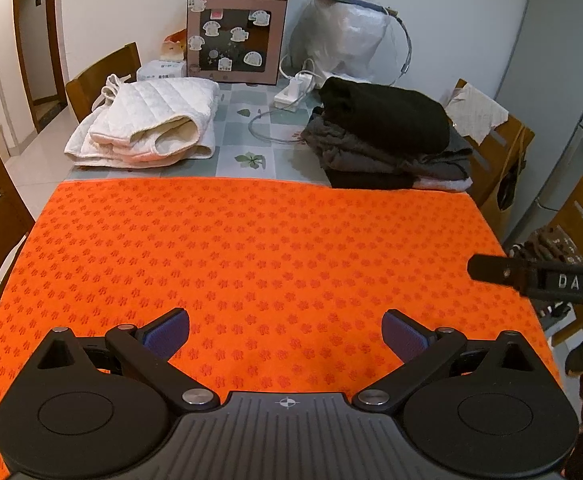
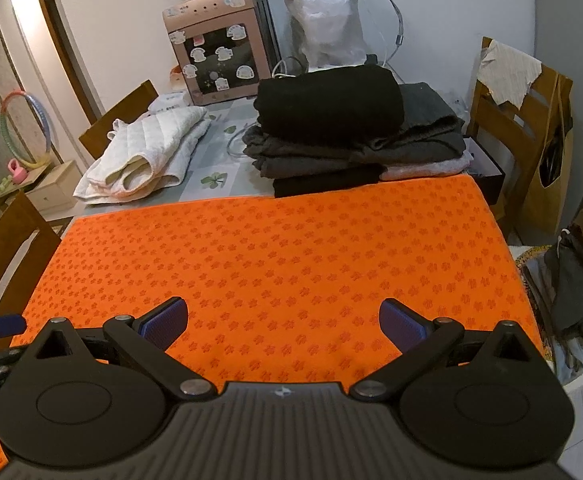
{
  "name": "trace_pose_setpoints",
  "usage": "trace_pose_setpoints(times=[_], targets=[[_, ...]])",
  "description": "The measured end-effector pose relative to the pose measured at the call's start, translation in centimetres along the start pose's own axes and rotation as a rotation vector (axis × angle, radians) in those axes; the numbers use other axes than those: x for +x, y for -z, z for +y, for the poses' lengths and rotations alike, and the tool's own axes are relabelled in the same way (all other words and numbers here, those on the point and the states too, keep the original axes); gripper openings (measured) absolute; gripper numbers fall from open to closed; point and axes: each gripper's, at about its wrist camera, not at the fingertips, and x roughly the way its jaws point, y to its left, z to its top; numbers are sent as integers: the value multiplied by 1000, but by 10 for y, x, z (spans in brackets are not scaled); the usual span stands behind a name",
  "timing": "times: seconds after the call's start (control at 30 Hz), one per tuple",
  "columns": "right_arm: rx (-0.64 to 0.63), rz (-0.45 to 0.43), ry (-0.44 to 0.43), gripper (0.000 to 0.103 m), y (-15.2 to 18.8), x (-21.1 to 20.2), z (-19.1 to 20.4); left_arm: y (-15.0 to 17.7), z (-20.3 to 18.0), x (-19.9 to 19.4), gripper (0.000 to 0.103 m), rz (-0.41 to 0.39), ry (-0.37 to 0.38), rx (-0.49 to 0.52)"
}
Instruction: Fold clothes
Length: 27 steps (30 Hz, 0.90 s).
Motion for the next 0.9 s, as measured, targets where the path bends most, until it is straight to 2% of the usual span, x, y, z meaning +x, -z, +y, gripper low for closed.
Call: trace_pose_setpoints(times=[0.1,0.33,0.6,0.9], targets=[[-4,-7,0,102,-11,12,-7,-3,2,9,101,12,-8,-2],[-23,-45,14,91,-67,54,-34,-14,5,32,98,37,-31,-5],[-31,-80,36,88,-132,112,-64,-34,7,59,98,48,-49,1],[-96,-127,64,86,-202,173,-70,-46,11,80,98,61,-74,-8]])
